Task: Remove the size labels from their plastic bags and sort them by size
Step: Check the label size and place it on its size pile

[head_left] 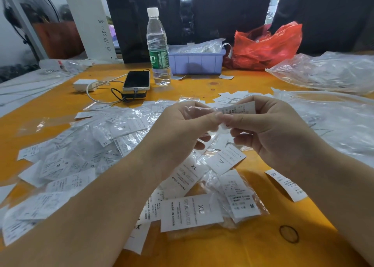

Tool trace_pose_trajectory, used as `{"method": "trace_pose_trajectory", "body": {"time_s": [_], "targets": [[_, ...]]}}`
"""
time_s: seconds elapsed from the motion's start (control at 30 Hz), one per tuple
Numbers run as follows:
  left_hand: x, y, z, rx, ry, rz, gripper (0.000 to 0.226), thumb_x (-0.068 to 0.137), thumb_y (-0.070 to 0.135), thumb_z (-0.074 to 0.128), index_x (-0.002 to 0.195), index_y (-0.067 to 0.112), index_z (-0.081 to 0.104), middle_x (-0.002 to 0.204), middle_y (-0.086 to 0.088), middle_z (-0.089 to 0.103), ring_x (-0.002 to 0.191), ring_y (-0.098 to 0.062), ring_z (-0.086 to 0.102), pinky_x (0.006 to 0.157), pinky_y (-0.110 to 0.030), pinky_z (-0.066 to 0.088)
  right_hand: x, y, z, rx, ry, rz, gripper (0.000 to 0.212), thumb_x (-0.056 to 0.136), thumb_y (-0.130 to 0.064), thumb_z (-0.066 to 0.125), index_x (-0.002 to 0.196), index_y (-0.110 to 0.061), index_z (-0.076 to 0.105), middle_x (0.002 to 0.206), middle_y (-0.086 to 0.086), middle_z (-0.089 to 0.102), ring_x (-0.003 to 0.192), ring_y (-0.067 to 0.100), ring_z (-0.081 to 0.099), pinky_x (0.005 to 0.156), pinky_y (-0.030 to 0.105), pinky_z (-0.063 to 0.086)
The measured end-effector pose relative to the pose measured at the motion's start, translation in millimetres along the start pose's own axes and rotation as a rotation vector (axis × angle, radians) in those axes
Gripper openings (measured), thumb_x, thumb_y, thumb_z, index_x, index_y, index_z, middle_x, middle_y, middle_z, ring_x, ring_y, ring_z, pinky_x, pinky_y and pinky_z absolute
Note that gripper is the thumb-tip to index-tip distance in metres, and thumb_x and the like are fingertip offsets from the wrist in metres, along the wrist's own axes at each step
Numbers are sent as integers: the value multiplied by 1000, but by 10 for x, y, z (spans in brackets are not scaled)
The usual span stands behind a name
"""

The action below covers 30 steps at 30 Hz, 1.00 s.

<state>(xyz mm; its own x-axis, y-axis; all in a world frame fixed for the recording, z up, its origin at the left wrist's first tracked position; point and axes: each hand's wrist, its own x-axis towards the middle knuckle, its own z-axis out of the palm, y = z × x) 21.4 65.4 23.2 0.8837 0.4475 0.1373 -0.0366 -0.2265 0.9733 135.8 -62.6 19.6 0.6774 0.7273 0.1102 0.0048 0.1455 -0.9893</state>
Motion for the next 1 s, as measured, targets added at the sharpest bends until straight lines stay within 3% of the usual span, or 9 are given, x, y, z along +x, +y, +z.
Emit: {"method": "trace_pose_trajectory", "body": {"time_s": [0.1,0.23,0.43,0.53,0.7,0.8,1.0], "targets": [[11,11,-13,-44,14,-35,15,85,33,68,84,18,68,73,5,68,64,-6,61,59,-23,51,1,-8,7,0,9,-10,24,52,-13,81,72,-15,68,67,4,68,55,14,61,49,23,50],[12,30,-7,-55,-5,-56,29,78,46,64,77,18,66,72,4,68,63,-6,60,63,-27,50,-7,-12,18,7,2,-32,29,44,-16,83,69,-15,68,66,6,65,52,12,56,46,22,47],[24,1,-18,-38,-4,-36,15,90,27,64,80,16,68,74,0,69,64,-10,59,60,-25,51,-13,-8,12,-4,-31,-23,37,36,-20,84,70,-18,69,65,6,65,57,19,52,46,23,43],[21,-5,-28,-43,-7,-20,9,89,19,66,83,14,70,72,0,69,63,-9,60,56,-21,51,-19,-16,4,-29,-60,8,30,42,-15,82,69,-22,72,63,1,67,66,26,53,47,23,45],[16,-10,-18,-27,10,13,5,88,15,67,84,14,70,70,2,69,61,-7,60,55,-19,51,-42,-26,22,-86,-109,44,18,66,0,77,73,-17,75,66,8,65,51,13,49,48,23,44],[16,-12,-13,-11,24,33,2,86,14,70,84,14,70,71,2,69,62,-7,60,56,-20,53,-50,-13,27,-186,-101,31,10,78,-2,73,78,-12,74,67,10,63,51,12,50,47,24,44],[17,-4,-30,-138,43,-26,9,79,12,73,83,19,70,72,5,70,63,-7,62,56,-21,52,-33,-29,9,-278,-92,16,10,74,0,76,74,-11,75,65,7,64,52,13,54,51,24,48]]}}
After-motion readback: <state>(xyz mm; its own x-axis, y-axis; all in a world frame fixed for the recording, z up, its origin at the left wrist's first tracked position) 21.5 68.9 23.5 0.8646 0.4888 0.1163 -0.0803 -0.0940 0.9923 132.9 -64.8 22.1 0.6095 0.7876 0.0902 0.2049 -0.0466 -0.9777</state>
